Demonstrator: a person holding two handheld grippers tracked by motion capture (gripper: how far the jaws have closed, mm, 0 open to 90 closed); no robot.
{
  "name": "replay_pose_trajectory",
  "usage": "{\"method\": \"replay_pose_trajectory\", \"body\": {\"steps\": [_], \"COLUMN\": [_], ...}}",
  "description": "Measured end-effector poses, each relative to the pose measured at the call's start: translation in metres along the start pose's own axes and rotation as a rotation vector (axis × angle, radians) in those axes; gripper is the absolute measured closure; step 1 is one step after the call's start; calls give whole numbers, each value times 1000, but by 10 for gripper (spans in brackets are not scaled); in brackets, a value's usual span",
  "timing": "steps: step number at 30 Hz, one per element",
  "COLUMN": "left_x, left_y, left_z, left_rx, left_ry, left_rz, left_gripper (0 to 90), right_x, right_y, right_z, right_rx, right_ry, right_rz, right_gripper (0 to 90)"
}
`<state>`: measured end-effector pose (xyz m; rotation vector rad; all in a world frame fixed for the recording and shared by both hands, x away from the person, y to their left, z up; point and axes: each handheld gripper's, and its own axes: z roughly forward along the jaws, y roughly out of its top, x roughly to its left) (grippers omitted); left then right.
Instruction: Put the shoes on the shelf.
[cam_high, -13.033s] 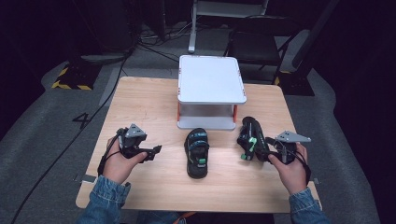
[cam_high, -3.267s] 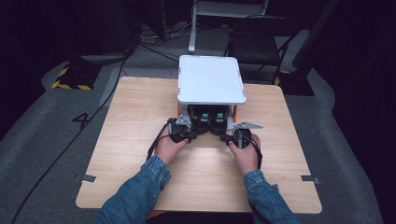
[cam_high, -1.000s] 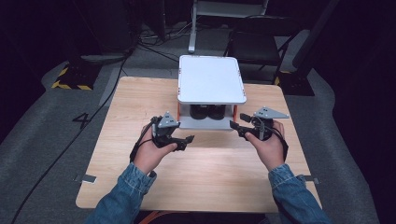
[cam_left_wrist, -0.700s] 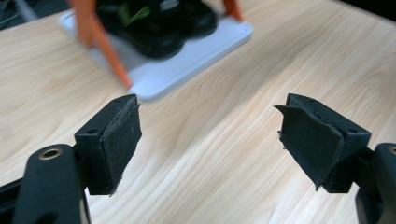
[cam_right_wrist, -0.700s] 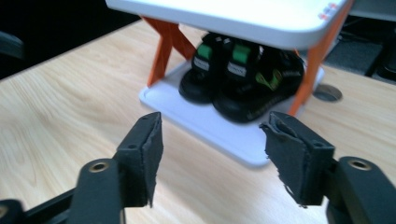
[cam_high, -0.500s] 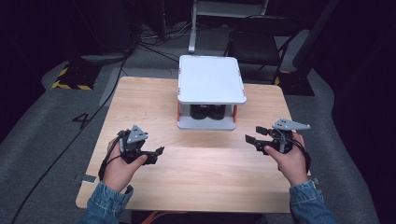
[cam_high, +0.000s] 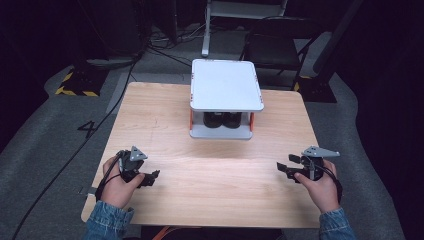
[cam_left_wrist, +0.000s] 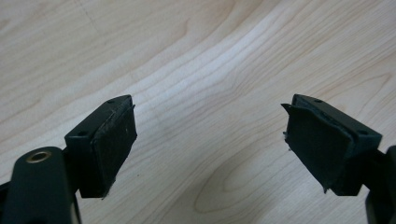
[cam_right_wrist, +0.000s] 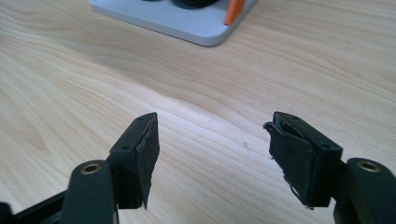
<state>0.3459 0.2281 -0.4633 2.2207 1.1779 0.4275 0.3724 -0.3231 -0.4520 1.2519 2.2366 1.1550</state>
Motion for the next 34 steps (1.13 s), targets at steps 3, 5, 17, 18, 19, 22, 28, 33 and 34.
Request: {"method": "replay_pose_trajectory", "body": {"steps": [3, 5, 17, 18, 19, 22, 28, 33, 34], "left_x": [4, 6, 17, 18, 20, 20, 21, 21, 21], "left_y": [-5, -8, -18, -19, -21, -21, -20, -20, -20], "left_z": [6, 11, 31, 32, 35, 36, 38, 38, 38], "left_rx": [22, 32, -23, -35, -72, -77, -62, -62, -65], "left_ry": [-24, -56, -15, -30, -32, -30, -27, -31, -30], "left_rz": [-9, -17, -5, -17, 2, -1, -18, -20, -20], "left_gripper": [166, 166, 155, 155, 141, 111, 66, 51, 51], "right_x": [-11, -17, -30, -31, -32, -35, -36, -36, -36], "right_y": [-11, -17, -28, -29, -30, -30, -27, -26, -26], "right_z": [6, 12, 36, 37, 39, 41, 47, 49, 49], "right_rx": [-21, -21, 25, 57, 80, 72, 102, 111, 112], "right_ry": [-7, -22, -90, -96, -100, -87, -64, -60, -60], "right_rz": [25, 15, -47, -67, -85, -55, -89, -90, -90], "right_gripper": [330, 330, 214, 201, 170, 140, 19, 0, 0]}}
